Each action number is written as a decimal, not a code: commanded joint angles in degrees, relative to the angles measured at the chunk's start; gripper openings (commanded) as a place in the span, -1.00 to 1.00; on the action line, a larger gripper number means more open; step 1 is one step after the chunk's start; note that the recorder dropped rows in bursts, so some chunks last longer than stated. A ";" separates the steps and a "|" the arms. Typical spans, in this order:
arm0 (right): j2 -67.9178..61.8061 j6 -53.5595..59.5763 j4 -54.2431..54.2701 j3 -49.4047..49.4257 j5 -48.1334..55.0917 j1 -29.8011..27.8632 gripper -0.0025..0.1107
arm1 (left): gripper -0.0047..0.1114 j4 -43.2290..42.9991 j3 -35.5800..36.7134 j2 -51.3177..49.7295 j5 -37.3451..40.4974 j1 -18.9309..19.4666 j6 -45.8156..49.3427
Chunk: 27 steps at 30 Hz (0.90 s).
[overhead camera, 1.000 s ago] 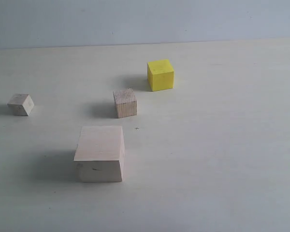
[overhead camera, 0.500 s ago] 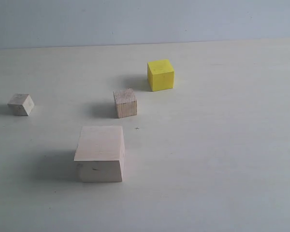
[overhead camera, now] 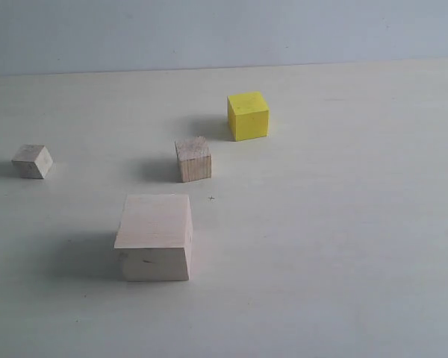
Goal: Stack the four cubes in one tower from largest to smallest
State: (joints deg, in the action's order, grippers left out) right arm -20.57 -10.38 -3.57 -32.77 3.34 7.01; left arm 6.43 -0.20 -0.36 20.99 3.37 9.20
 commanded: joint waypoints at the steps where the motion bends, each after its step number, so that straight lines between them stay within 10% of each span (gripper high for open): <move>1: -10.15 3.22 5.46 -4.60 7.96 6.20 -0.96 | -0.92 -0.11 0.20 0.36 -0.49 0.18 -0.47; 10: -24.97 34.19 26.80 -6.48 23.39 21.37 -0.96 | -0.92 -0.11 0.20 0.36 -0.49 0.18 -0.47; 27: -29.06 34.34 27.54 -6.48 22.94 22.98 -0.96 | -0.92 -0.11 0.20 0.36 -3.08 0.18 -0.31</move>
State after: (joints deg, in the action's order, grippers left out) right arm -49.41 23.76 23.67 -38.84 27.16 29.90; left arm 6.43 -0.20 -0.36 20.88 3.37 9.20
